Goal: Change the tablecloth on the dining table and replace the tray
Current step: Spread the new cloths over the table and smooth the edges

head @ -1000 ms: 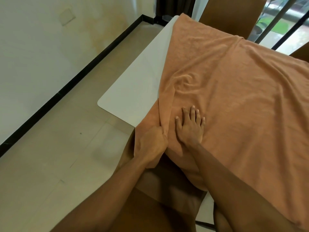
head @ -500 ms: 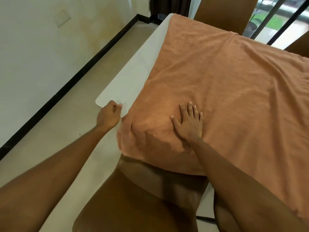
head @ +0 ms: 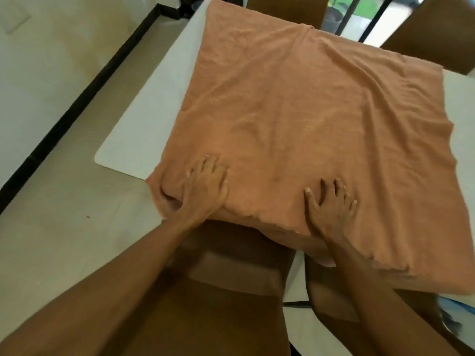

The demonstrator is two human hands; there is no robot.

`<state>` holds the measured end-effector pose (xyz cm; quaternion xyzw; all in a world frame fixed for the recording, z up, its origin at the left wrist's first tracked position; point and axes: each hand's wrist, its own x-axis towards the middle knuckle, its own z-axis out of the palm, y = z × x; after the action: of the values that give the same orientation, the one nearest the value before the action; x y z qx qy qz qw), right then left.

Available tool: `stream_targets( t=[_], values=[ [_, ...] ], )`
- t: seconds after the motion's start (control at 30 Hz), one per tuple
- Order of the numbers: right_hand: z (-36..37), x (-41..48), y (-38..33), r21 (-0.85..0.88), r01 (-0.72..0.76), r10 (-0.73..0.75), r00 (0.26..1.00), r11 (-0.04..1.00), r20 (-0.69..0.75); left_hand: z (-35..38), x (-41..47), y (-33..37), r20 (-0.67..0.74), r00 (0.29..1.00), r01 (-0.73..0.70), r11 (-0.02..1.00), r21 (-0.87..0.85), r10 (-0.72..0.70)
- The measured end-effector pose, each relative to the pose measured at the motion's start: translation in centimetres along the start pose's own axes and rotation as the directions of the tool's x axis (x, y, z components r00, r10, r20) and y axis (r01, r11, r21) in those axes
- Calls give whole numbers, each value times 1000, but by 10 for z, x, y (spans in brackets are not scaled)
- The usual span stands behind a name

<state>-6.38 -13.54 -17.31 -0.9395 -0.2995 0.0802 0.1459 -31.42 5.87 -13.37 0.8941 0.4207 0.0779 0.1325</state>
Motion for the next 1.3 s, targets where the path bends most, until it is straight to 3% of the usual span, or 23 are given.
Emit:
stream_targets(
  t=[0.17,0.3,0.47,0.63,0.77,0.87,1.0,1.1,1.17,1.3],
  values=[
    [-15,0,59,-99,29,-23,998,995,60,34,8,98,216,959,-183,983,-33,186],
    [-17,4,59,-85,6,0,997,996,78,71,1,153,360,929,-98,995,2,91],
    [-21,2,54,-14,48,-46,991,999,124,86,5,164,312,949,-11,989,147,-36],
    [-58,24,104,137,83,-110,973,987,202,96,13,178,295,953,11,982,188,-67],
    [-82,21,183,140,73,-83,994,988,67,100,11,198,248,953,126,973,194,-173],
    [-100,10,251,113,-179,181,984,977,-1,100,0,251,81,985,152,987,51,-156],
    [-130,2,311,136,-386,398,914,913,-78,124,-36,344,-107,978,-196,965,-171,180],
    [-143,2,327,208,-382,398,916,900,-39,139,-58,411,6,977,-197,909,-366,214],
    [-150,2,330,342,-375,399,917,862,2,145,-69,448,80,976,-149,890,-432,202],
    [-168,1,325,571,-308,382,924,761,-11,148,-74,487,309,948,105,835,-541,81]
  ],
)
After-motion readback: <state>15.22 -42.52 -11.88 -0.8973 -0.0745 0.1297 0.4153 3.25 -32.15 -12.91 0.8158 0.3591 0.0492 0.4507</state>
